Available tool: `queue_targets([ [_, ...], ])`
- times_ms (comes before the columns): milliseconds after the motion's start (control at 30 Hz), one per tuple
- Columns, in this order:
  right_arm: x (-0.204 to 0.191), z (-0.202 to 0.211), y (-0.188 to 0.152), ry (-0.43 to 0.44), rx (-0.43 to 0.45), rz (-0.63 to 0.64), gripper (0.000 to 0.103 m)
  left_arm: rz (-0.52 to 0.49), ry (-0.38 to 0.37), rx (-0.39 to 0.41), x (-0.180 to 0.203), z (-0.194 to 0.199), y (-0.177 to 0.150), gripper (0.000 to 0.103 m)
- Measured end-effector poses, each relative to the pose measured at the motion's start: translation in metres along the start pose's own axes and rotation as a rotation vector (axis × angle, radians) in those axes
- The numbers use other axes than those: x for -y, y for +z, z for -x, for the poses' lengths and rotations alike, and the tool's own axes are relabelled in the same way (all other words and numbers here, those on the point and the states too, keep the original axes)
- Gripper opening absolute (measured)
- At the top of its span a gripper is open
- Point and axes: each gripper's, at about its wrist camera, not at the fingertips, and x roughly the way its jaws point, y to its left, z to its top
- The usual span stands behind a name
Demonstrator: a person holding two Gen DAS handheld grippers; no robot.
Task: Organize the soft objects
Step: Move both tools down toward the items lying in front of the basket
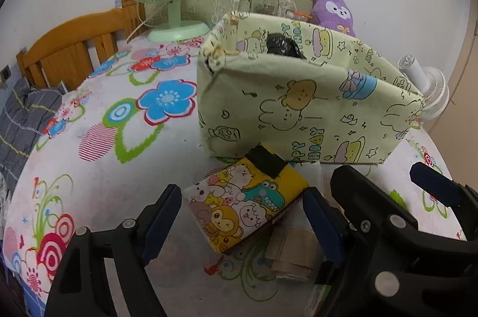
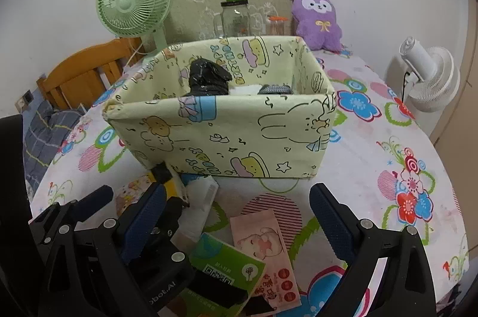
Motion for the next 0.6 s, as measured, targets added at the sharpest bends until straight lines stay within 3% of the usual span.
queue_targets([
  [133, 0.0013, -0.0069, 0.0004, -0.002, -0.016, -0.005, 0.098, -0.011, 0.01, 0.008, 0.0025, -0.0018, 0.0007, 0.084],
  [600, -0.0012, -0.0094, 0.0009, 0.01, -0.02, -0.001, 0.098, -0.003, 0.001, 0.017, 0.0019, 0.0025, -0.0013, 0.068],
])
